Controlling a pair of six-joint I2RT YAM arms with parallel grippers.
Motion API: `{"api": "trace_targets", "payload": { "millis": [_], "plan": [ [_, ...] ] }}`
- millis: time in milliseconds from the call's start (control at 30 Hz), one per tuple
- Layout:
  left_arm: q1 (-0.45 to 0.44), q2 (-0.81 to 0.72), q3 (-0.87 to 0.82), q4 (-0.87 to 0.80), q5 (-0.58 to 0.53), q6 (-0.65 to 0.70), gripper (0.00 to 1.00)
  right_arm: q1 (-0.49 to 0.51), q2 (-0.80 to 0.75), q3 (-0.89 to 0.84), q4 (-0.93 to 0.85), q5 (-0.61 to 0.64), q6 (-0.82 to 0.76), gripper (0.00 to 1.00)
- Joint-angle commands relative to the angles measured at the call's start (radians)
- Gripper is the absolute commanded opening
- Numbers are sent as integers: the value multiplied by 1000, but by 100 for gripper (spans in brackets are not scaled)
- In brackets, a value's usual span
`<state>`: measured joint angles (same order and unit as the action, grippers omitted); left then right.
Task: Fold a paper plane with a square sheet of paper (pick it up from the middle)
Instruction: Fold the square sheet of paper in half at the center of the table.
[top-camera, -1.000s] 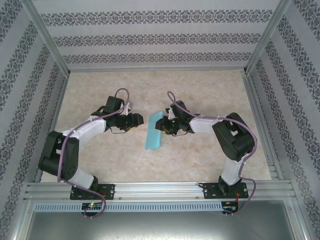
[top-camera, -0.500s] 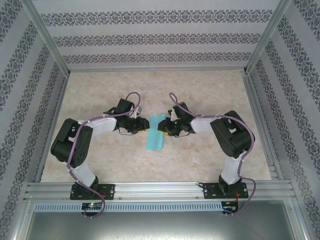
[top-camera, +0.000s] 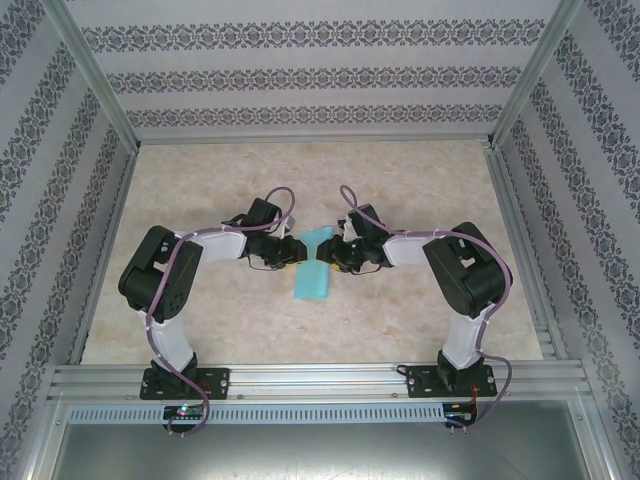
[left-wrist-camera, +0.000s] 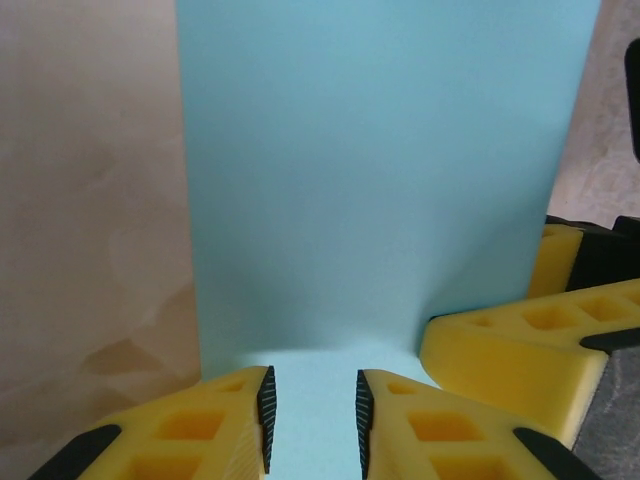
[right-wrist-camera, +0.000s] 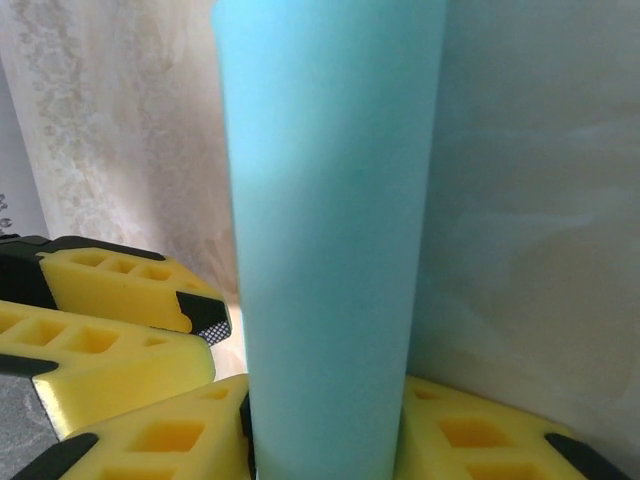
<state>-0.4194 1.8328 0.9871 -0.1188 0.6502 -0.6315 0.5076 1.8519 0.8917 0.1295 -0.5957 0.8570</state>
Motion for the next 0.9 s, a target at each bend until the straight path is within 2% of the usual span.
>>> {"api": "trace_targets", "payload": {
  "millis": [0, 367, 500, 700, 867],
  "plan": [
    [-13, 24, 29, -10, -11, 35, 31, -10, -51, -14, -66, 59, -46, 41],
    [-13, 54, 39, 1, 9, 36, 30, -6, -118, 30, -269, 176, -149, 51],
    [-15, 61, 43, 4, 18, 35, 31, 5, -128, 61, -362, 242, -186, 52],
    [-18, 66, 61, 6, 33, 28, 31, 17, -142, 65, -400, 306, -190, 51],
    [-23, 53, 76, -3, 47, 23, 33, 14, -142, 63, -404, 321, -190, 47]
  ]
}}
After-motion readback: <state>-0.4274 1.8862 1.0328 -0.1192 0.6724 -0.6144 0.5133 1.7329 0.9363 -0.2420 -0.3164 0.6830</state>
